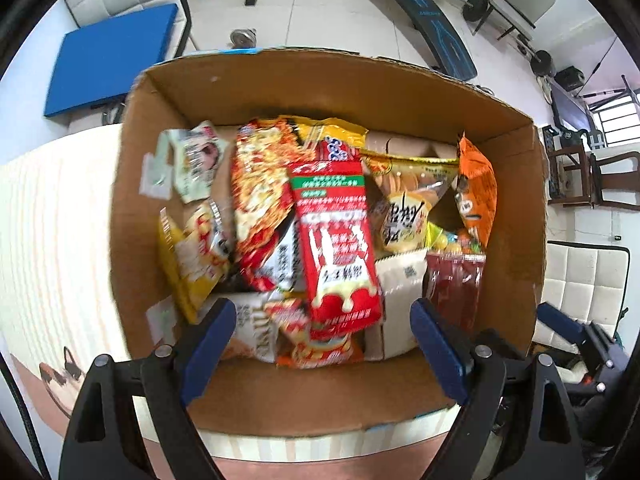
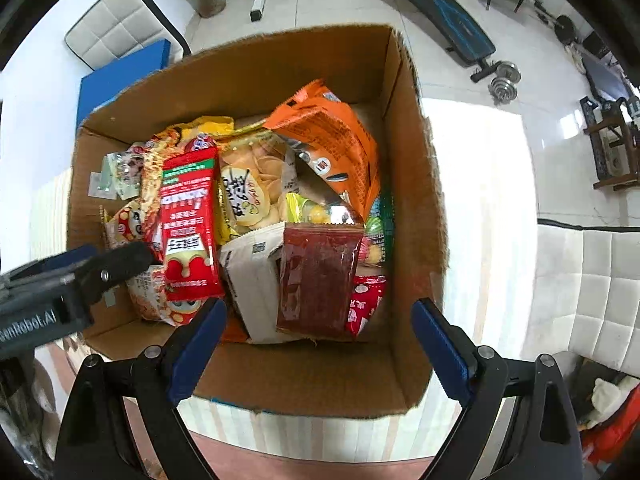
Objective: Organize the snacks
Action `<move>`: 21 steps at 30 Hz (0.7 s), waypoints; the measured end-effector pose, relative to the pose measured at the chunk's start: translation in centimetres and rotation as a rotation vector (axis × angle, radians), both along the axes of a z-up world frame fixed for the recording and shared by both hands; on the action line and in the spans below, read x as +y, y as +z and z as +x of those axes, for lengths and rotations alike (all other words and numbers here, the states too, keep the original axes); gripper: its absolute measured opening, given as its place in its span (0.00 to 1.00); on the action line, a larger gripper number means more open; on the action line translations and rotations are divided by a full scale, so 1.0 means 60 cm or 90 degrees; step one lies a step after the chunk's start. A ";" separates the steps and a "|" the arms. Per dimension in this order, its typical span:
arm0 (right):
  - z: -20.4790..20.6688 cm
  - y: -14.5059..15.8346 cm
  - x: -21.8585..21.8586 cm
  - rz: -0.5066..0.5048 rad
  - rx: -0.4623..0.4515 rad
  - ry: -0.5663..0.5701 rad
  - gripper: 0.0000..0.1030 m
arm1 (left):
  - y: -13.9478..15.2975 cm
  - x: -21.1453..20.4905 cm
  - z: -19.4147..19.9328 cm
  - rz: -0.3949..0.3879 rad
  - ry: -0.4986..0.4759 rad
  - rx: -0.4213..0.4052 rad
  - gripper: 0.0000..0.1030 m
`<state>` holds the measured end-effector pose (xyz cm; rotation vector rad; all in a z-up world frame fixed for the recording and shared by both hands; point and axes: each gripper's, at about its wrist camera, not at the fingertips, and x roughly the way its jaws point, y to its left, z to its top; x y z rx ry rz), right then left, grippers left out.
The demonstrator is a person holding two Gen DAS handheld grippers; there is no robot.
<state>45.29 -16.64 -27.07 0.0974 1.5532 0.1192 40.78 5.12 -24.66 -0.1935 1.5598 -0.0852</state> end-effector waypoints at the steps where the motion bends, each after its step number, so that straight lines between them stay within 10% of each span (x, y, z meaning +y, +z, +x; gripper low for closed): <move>1: -0.005 0.007 0.001 -0.006 -0.010 0.001 0.93 | 0.005 0.003 -0.010 0.004 0.001 -0.008 0.86; 21: -0.202 0.166 0.003 -0.018 -0.188 -0.009 0.93 | 0.158 0.018 -0.225 0.065 0.023 -0.225 0.86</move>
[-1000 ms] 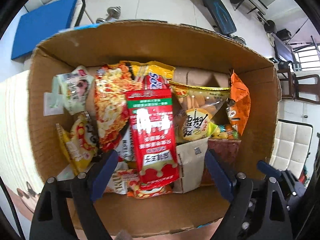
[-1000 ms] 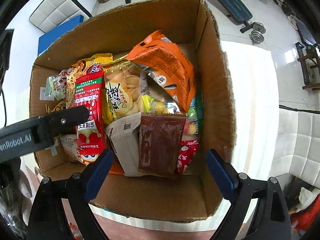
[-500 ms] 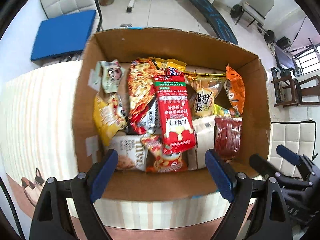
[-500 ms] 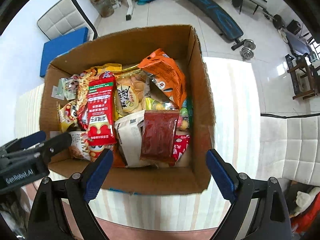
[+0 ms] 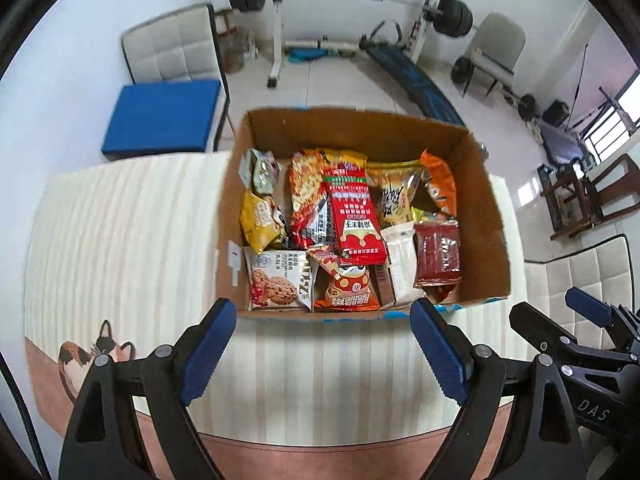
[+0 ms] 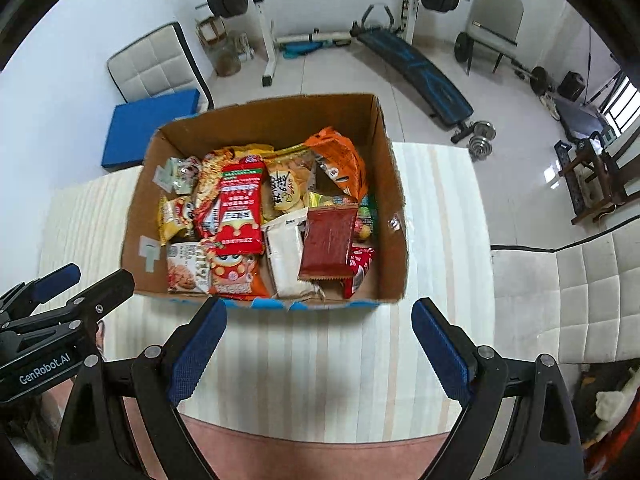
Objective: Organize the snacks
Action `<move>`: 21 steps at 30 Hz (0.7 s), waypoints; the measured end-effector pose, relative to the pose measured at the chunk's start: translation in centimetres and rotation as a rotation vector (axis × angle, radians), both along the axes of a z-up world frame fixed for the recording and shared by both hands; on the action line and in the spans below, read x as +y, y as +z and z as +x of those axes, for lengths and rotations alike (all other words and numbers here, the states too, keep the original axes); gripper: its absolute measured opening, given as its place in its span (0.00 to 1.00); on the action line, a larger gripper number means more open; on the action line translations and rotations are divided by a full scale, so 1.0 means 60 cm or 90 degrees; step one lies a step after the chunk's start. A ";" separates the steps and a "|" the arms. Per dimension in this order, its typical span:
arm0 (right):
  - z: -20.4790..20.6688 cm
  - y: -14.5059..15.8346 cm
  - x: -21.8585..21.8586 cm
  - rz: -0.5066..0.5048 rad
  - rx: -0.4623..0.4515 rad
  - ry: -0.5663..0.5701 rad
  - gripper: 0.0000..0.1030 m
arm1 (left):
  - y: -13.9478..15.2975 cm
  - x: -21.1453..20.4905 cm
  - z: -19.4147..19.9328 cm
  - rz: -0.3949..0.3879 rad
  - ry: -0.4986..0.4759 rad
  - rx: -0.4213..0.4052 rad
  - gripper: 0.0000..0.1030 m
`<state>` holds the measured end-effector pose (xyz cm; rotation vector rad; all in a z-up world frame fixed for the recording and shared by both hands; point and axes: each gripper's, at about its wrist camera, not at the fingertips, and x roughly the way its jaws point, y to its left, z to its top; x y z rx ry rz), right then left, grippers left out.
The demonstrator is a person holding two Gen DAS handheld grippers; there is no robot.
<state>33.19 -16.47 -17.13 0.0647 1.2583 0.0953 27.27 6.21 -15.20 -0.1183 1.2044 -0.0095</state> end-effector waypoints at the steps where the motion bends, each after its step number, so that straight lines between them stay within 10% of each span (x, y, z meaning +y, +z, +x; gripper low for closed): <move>1: -0.014 0.010 -0.003 0.003 -0.008 -0.003 0.93 | 0.009 0.000 -0.010 0.004 0.000 -0.012 0.86; 21: -0.272 0.180 -0.019 0.024 -0.146 -0.004 0.93 | 0.157 -0.016 -0.244 0.025 -0.004 -0.150 0.86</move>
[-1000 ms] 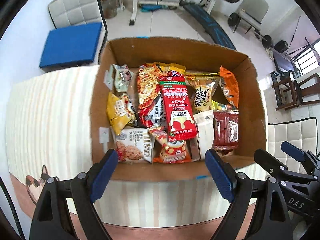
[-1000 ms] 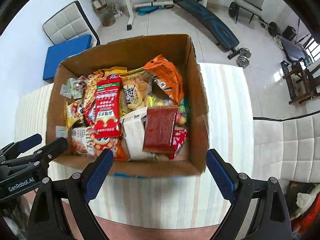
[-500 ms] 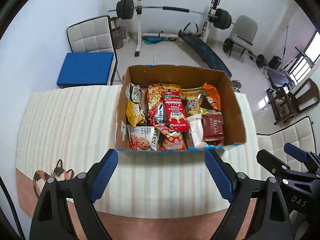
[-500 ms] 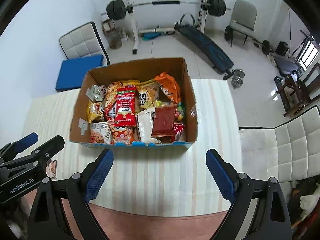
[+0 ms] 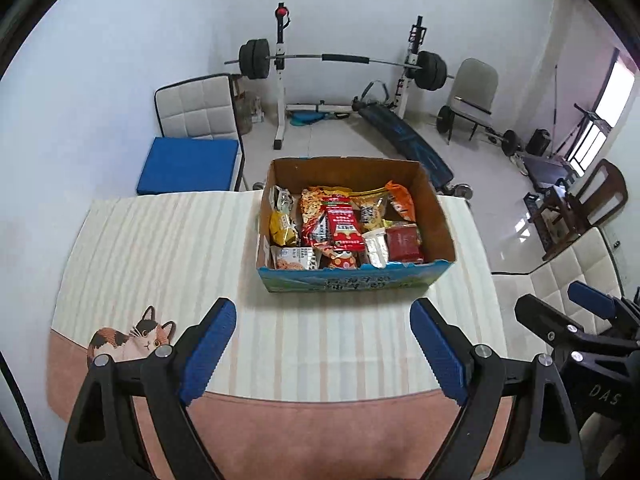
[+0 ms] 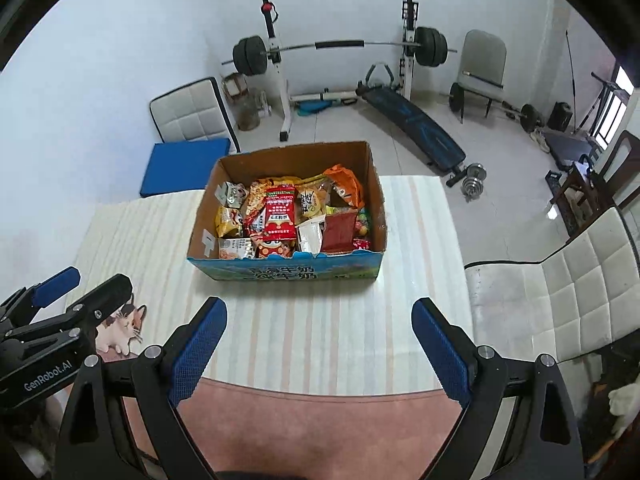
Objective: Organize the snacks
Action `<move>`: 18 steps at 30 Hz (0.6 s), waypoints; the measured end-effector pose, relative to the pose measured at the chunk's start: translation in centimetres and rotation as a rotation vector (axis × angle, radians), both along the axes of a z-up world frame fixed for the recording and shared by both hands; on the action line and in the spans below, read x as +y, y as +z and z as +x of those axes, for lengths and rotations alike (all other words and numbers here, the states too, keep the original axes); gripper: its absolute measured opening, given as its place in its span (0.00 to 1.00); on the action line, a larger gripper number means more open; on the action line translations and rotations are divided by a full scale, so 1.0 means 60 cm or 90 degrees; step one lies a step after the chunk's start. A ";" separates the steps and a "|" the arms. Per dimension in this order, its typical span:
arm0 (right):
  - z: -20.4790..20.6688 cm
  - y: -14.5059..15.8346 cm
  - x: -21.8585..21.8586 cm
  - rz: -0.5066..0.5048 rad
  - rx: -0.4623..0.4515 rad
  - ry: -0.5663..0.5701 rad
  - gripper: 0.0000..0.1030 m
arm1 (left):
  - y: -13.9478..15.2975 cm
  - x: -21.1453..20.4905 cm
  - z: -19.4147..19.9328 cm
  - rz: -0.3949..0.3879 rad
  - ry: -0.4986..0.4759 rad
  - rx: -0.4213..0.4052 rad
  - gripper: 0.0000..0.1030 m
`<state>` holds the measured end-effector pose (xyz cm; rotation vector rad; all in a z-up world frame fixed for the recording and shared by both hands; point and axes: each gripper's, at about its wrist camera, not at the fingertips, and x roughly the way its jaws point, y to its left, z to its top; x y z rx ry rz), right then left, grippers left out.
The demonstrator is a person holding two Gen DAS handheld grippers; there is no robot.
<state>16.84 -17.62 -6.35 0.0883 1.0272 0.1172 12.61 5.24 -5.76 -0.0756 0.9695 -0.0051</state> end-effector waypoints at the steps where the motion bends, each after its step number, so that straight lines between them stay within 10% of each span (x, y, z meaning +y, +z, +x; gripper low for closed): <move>1: -0.014 0.012 -0.001 0.001 -0.007 0.000 0.93 | 0.007 -0.001 -0.009 0.007 0.000 -0.007 0.86; 18: -0.148 0.113 -0.020 -0.012 -0.056 -0.012 0.93 | 0.080 0.000 -0.094 -0.006 0.000 -0.054 0.86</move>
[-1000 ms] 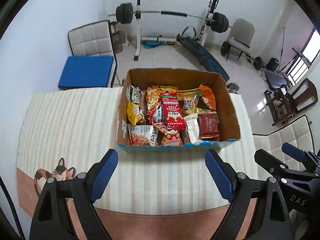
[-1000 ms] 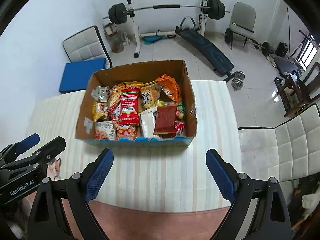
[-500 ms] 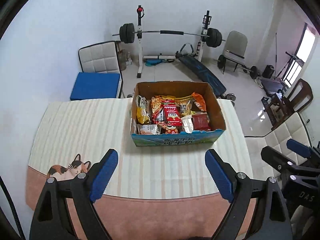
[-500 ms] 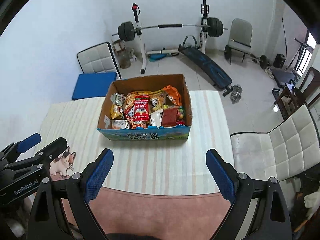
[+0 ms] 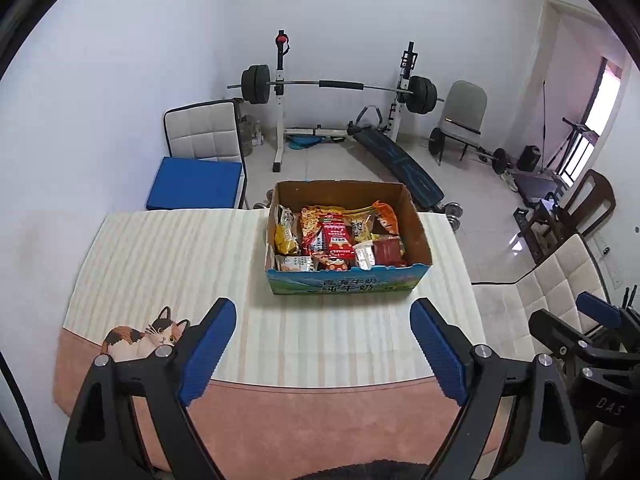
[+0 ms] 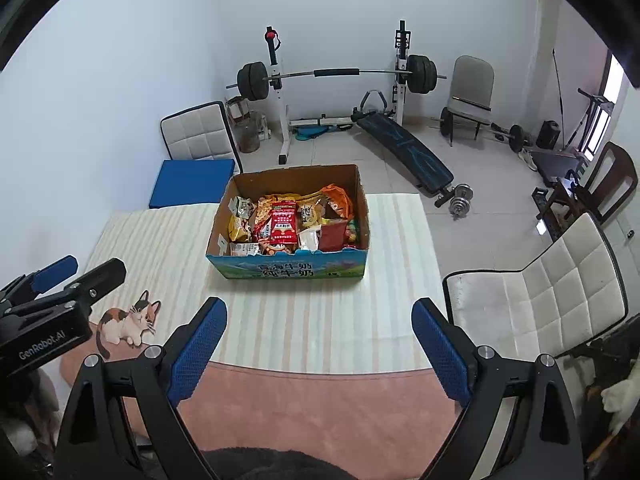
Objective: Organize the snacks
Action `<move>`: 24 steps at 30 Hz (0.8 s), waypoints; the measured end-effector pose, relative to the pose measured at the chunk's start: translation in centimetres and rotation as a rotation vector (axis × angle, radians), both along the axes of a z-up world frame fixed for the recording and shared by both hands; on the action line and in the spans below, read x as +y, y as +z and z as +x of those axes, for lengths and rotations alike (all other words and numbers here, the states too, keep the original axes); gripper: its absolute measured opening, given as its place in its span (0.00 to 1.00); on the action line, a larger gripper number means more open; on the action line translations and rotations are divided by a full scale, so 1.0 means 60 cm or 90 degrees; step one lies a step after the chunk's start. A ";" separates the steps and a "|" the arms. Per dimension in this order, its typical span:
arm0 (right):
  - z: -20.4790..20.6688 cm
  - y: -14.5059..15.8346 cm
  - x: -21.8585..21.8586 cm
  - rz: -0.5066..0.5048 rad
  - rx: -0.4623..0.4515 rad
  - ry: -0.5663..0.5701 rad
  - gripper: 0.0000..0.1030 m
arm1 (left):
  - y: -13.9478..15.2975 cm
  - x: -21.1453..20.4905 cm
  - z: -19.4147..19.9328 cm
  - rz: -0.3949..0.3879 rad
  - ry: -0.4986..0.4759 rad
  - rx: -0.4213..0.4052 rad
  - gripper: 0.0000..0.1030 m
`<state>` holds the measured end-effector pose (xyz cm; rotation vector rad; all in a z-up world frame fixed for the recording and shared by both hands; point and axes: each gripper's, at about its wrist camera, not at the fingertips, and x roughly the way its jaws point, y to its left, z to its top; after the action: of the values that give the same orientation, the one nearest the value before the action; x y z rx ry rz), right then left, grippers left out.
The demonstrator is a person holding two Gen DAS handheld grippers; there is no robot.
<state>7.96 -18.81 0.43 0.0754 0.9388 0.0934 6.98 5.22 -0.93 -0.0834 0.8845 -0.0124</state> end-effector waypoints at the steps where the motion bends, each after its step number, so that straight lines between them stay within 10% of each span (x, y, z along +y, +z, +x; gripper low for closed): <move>1: -0.005 0.003 -0.001 0.002 0.000 -0.001 0.93 | 0.002 0.000 -0.004 0.000 0.001 -0.002 0.86; 24: 0.084 -0.030 -0.004 -0.030 -0.034 -0.046 0.98 | -0.029 0.000 0.067 0.015 0.021 -0.025 1.00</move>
<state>13.00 -19.06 -1.39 0.0631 0.8831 0.0070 10.99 5.20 -2.65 -0.0757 0.8442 0.0266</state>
